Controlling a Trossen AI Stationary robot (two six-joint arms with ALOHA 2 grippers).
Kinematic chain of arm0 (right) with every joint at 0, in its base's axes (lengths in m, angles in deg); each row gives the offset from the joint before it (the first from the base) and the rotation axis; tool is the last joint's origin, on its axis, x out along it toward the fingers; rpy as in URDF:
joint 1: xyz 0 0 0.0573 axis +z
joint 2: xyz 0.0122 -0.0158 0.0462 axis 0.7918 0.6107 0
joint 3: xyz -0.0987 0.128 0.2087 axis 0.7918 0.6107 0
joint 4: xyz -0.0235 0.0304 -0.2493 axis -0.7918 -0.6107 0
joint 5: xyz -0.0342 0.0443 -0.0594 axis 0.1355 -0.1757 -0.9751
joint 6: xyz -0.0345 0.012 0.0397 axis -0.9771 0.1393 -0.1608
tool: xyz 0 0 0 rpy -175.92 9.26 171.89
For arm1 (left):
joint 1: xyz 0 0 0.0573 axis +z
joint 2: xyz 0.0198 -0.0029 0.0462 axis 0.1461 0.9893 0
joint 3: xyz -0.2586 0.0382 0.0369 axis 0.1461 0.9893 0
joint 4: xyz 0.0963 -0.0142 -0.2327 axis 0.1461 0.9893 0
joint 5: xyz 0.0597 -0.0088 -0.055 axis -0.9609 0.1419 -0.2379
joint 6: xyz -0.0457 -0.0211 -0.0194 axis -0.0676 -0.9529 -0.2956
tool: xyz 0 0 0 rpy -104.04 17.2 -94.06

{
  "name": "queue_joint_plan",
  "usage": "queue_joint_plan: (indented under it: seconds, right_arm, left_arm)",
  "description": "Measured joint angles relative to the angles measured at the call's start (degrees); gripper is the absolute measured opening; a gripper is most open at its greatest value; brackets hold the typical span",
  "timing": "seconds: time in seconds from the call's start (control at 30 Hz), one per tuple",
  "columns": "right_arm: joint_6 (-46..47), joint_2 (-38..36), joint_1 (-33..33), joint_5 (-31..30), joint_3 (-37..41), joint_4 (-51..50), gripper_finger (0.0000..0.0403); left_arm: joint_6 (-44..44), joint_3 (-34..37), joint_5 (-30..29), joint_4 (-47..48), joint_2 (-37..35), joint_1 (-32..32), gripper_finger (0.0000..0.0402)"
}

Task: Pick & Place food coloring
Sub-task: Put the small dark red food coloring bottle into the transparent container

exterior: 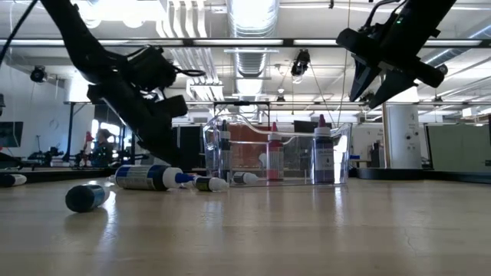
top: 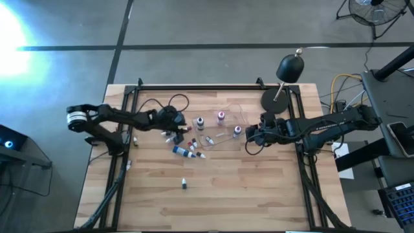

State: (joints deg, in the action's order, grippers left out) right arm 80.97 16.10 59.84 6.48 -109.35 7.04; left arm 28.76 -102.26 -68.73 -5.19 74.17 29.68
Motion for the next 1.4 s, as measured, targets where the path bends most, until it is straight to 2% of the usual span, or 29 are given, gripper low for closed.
queue_joint_plan:
  seconds: [0.4, 0.8, 1.07, 1.3, 1.4]
  right_arm:
    - [1.3, 0.0, 0.0, 0.1, 0.1, 0.0, 0.0203]
    - [1.3, 0.0, 0.0, -0.1, 0.1, -0.1, 0.0203]
    - [1.3, 0.0, 0.0, -0.2, 0.1, -0.1, 0.0203]
    - [0.9, 0.0, 0.0, -0.2, 0.1, -0.1, 0.0203]
    - [0.5, 0.0, 0.0, -0.2, 0.1, -0.1, 0.0203]
  left_arm:
    - [-0.2, -0.7, -0.1, 1.7, 4.5, 0.1, 0.0154]
    - [0.1, -0.6, -0.2, 1.1, 4.7, 1.2, 0.0074]
    - [-1.4, -0.6, -0.1, 1.3, 4.5, 1.2, 0.0047]
    - [-5.1, -3.0, 1.1, 6.4, 2.3, 1.1, 0.0021]
    - [-4.8, -5.4, -2.1, 12.7, -1.0, 1.1, 0.0017]
